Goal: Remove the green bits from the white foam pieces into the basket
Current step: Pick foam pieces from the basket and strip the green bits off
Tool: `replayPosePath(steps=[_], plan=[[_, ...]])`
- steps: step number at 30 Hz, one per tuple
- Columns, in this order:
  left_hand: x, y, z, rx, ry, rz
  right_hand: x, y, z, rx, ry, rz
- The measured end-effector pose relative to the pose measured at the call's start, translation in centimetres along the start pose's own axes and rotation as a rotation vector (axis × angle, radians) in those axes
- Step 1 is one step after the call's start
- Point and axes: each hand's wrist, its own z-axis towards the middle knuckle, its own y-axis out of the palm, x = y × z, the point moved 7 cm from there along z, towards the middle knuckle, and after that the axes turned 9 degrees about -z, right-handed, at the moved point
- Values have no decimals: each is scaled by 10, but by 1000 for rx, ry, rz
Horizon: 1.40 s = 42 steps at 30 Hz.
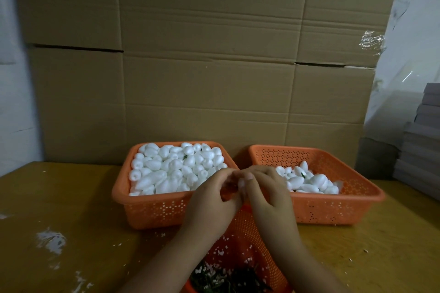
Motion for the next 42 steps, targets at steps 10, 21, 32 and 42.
replayPosePath(steps=[10,21,32,42], plan=[[7,-6,1,65,30,-123,12,-8,1,75,61,-19],[14,-11,0,123,90,-70,19,1,0,-14,184,9],[8,-7,1,87,48,-59,26,0,0,-24,315,222],[4,-5,1,58,19,-29,1,6,-2,-30,-36,-101]])
